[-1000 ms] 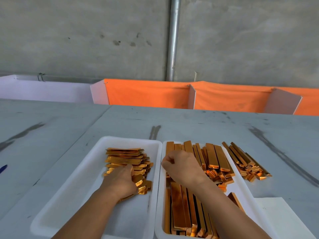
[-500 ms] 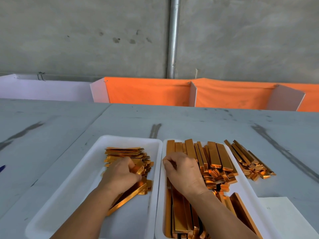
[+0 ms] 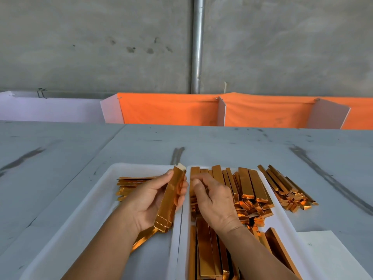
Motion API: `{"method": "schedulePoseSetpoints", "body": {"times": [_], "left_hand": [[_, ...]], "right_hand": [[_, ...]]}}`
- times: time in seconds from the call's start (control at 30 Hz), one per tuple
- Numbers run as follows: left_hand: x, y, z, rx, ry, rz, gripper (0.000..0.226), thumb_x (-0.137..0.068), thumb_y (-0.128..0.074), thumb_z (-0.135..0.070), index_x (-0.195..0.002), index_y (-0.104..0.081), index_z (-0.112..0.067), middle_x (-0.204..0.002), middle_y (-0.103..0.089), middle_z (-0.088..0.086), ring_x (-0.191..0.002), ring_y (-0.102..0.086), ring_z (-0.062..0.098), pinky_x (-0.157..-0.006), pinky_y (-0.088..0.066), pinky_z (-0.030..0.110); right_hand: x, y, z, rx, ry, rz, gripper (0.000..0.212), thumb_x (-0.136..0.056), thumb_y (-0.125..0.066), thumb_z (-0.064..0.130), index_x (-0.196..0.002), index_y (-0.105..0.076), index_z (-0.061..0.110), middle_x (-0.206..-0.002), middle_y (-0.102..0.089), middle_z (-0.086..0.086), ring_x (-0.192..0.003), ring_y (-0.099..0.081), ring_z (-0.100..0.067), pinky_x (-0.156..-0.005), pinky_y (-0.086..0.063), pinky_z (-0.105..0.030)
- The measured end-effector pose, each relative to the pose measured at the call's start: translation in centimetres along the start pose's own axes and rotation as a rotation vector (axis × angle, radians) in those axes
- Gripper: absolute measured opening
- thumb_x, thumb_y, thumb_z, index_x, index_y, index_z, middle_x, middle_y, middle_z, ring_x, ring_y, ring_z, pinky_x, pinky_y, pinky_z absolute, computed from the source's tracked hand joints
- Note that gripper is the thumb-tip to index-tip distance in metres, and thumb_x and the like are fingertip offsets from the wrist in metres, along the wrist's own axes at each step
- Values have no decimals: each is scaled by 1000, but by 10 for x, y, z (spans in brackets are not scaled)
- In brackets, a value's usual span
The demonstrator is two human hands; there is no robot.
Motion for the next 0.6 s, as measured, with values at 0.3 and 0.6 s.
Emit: {"method": "schedulePoseSetpoints", "body": {"times": [0.3,0.6], "left_hand": [[-8,8,9,60,50,-23,38,-74,-77,-22,-104,-73,3,-102,-69,18,-81,-70,23,-59,-58,31],[-5,5,11,-35,80,28,29,-76,-78,-17,-100,-74,-1,-99,-69,22,-77,-70,27,-56,-58,32]], "right_hand": [[-2,-3,-6,-71,18,11,17,-103,-44,31,-116,-56,29,-62,-55,5,-56,-54,-3,-50,-42,-17],[-1,-2,-1,-256,-25,110,18,-97,-43,43,-110,-54,46,-79,-63,-4,-63,-61,-15,-64,-57,-44]]}}
Point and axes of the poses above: each hand's wrist, its own x-axis away from the middle knuckle, its own y-axis out of the back of the hand, z = x × y, the point moved 2 cm from there along -x, towards the middle knuckle
